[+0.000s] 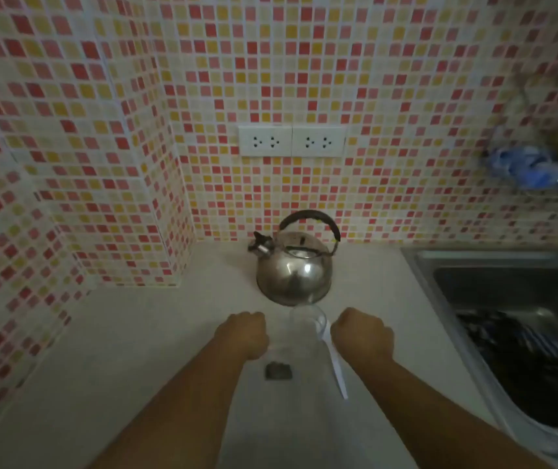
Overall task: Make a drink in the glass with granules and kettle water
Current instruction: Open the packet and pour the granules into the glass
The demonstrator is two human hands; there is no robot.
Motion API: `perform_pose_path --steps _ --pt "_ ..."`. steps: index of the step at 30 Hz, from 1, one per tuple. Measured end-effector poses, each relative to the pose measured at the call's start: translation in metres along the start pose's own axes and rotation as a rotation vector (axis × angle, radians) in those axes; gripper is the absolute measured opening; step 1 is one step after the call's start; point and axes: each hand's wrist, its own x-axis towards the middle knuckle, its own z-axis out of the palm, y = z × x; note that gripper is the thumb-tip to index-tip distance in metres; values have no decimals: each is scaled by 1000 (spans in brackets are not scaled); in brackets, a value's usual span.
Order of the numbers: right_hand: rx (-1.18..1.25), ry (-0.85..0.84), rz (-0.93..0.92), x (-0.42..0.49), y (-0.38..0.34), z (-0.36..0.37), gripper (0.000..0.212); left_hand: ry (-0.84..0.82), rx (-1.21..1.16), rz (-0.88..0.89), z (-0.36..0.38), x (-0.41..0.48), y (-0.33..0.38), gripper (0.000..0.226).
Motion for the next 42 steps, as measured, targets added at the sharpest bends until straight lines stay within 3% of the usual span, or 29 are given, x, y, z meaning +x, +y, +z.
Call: perform_pose_path --steps 5,8,11,15,19,21,31,42 --pt "-48 -100 -9 -23 9 40 25 36 19 47 41 5 -3 42" --pt "-58 -119 -28 -26 10 53 25 147 -76 51 50 11 3 30" --pt "-55 -165 -25 -33 9 59 28 142 -206 13 54 13 12 20" --pt "149 -291 -30 -49 10 60 25 9 -509 -99 53 3 17 22" --pt "453 -386 24 -62 4 59 16 -215 -1212 -339 59 -21 16 15" --pt "496 -401 19 -61 1 57 17 -268 -1350 -365 62 -28 17 19" --pt "718 -473 76 -47 -5 38 12 -169 -1232 -229 55 -32 24 13" --pt "552 -424 -80 -51 -12 33 15 -298 -1483 -232 67 -41 15 17"
